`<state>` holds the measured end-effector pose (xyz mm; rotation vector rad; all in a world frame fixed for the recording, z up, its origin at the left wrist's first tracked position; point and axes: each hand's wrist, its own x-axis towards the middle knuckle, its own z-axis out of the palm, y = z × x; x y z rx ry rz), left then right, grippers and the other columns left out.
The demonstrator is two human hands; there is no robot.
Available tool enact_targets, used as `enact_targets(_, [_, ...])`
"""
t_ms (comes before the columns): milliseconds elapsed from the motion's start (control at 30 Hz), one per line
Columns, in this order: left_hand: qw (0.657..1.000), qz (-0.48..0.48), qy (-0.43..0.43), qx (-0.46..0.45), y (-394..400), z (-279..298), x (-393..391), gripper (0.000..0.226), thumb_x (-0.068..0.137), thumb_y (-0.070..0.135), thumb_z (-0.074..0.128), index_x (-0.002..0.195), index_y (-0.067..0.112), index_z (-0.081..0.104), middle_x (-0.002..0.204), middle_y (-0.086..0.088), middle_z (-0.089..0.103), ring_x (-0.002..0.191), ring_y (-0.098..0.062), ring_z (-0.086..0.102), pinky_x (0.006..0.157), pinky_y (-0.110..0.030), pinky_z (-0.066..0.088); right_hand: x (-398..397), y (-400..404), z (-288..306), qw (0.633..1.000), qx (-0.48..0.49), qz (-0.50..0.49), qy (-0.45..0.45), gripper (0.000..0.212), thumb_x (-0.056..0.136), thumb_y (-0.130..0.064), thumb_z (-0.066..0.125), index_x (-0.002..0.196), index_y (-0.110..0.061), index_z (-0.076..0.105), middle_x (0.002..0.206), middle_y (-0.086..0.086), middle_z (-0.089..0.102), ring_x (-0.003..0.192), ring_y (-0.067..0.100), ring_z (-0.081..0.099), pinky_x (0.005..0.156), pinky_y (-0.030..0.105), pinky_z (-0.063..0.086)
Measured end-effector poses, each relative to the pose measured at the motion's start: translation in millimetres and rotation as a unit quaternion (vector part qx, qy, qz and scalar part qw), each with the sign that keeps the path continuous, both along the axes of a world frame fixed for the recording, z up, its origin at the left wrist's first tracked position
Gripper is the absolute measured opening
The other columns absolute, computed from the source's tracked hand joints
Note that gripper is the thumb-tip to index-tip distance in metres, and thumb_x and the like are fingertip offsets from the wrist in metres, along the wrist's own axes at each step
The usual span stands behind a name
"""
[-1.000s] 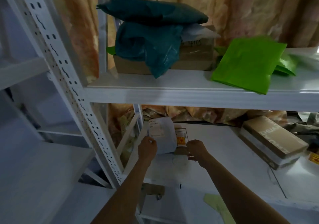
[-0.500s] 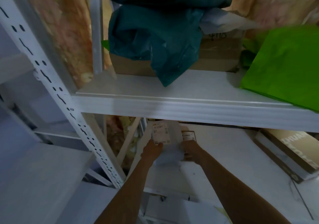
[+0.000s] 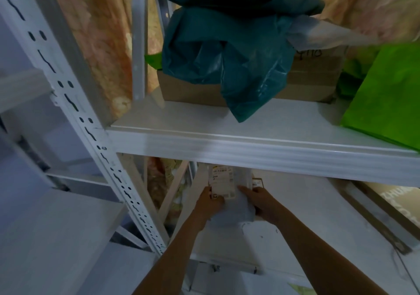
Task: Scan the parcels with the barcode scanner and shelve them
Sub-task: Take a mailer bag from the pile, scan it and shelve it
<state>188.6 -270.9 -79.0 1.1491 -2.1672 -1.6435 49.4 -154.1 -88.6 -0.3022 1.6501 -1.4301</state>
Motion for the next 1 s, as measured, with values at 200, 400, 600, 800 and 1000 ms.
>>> enact_targets(200, [0.993,0.081,0.03,0.085,5,2,19,0.029,0.092,0.017,0.061,0.12,0.018,0.057,0.111,-0.001,0.061,0.101,-0.019,0.059,0.079,-0.028,0.051,8,3,-2,0.996,-0.07,0.018,-0.048,0.054,0.077,-0.018,0.083,0.125,-0.011,0.061,0.117,0.013,0.071,0.102,0.034,0.071,0.086,0.056,0.057])
enact_targets(400, [0.967,0.213,0.011,0.138,4,-6,74,0.033,0.089,0.023,0.068,0.113,0.004,0.056,0.114,-0.019,0.064,0.076,-0.024,0.059,0.049,-0.022,0.049,37,11,-10,0.983,-0.096,0.074,-0.139,0.055,0.085,-0.005,0.072,0.133,-0.02,0.049,0.127,0.014,0.063,0.112,0.035,0.064,0.089,0.049,0.057])
enact_targets(600, [0.959,0.159,0.028,0.233,47,-17,158,0.059,0.076,0.052,0.076,0.124,0.021,0.06,0.12,-0.004,0.068,0.112,-0.026,0.064,0.097,-0.047,0.051,79,19,-19,0.927,-0.035,0.337,-0.158,0.058,0.086,-0.007,0.072,0.139,-0.021,0.051,0.13,0.011,0.065,0.117,0.034,0.063,0.093,0.051,0.054])
enact_targets(800, [0.961,0.19,0.033,0.2,83,-29,247,0.073,0.065,0.06,0.08,0.126,0.026,0.059,0.116,0.001,0.071,0.106,-0.021,0.069,0.094,-0.047,0.054,161,26,-23,0.897,-0.028,0.404,-0.178,0.06,0.087,-0.023,0.074,0.141,-0.012,0.049,0.133,0.014,0.063,0.121,0.035,0.061,0.103,0.055,0.047])
enact_targets(1000, [0.941,0.303,0.032,0.146,121,-18,363,0.085,0.055,0.07,0.078,0.126,0.028,0.057,0.115,0.005,0.071,0.101,-0.015,0.07,0.091,-0.042,0.056,275,18,-8,0.886,-0.004,0.441,-0.142,0.048,0.089,-0.024,0.07,0.134,-0.015,0.057,0.123,0.011,0.069,0.113,0.031,0.067,0.097,0.051,0.053])
